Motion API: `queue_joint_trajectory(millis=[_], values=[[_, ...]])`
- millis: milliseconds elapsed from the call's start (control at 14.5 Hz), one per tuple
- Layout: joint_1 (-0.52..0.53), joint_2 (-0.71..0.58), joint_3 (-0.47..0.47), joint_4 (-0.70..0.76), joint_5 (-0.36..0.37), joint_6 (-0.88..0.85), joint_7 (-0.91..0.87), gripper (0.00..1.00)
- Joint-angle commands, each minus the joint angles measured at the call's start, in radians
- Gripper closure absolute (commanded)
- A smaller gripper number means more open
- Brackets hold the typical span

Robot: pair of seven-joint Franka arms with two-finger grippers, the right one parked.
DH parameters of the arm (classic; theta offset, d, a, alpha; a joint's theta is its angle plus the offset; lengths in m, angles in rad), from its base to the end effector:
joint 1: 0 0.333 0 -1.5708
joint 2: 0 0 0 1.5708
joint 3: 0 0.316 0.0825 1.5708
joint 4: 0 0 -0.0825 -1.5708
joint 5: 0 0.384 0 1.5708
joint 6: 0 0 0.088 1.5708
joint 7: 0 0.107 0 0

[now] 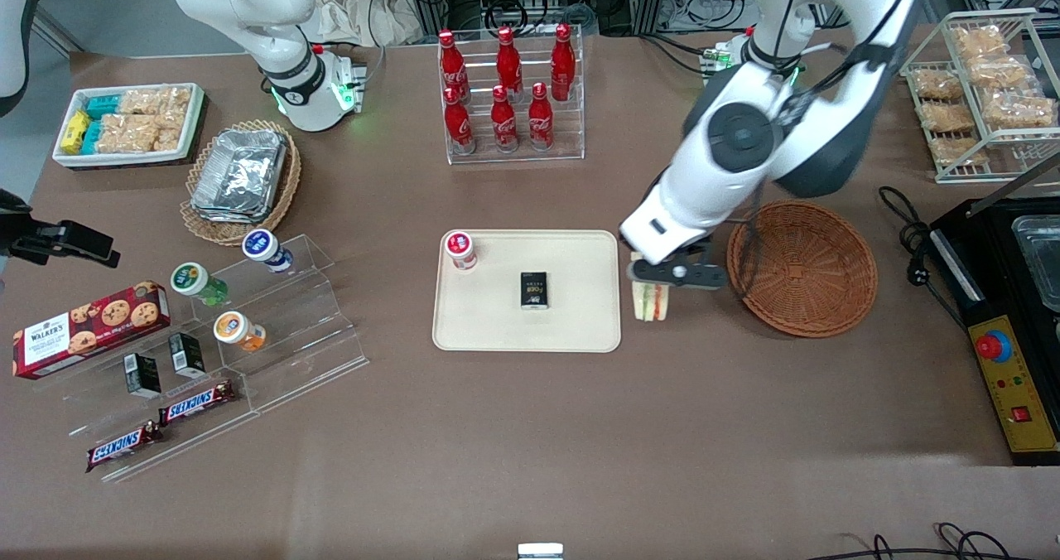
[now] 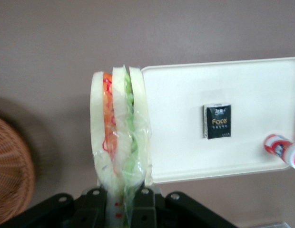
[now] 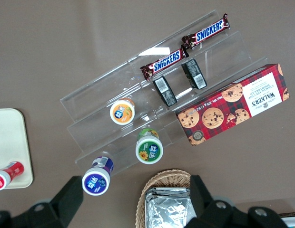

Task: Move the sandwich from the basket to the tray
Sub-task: 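Carry the sandwich over the cream tray beside the tissue pack, then lower the sandwich onto the tray with the left gripper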

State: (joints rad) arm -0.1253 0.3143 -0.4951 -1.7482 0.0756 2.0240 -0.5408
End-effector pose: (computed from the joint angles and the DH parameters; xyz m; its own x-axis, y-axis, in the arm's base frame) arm 0.5333 -0.3453 0.4105 0.9948 -0.0934 -0.0400 -0.0905 -0.9935 0.0686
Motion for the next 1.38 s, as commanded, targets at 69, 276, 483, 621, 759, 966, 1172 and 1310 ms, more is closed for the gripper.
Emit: queue_joint_trajectory(millis=[69, 276, 483, 621, 759, 966, 1172, 1310], values=[[-0.027, 0.072, 0.003, -0.104, 0.079, 0.194, -0.064, 1.00], [-0.045, 0.115, 0.003, -0.174, 0.084, 0.330, -0.113, 1.00], [-0.082, 0.166, 0.009, -0.171, 0.206, 0.344, -0.227, 1.00], [-0.094, 0.218, 0.009, -0.166, 0.330, 0.349, -0.325, 1.00], [-0.102, 0.250, 0.009, -0.165, 0.363, 0.387, -0.378, 1.00], [-0.102, 0.255, 0.009, -0.159, 0.363, 0.394, -0.381, 1.00], [-0.102, 0.244, 0.003, -0.152, 0.358, 0.387, -0.386, 1.00], [-0.102, 0.241, 0.003, -0.148, 0.351, 0.386, -0.386, 1.00]])
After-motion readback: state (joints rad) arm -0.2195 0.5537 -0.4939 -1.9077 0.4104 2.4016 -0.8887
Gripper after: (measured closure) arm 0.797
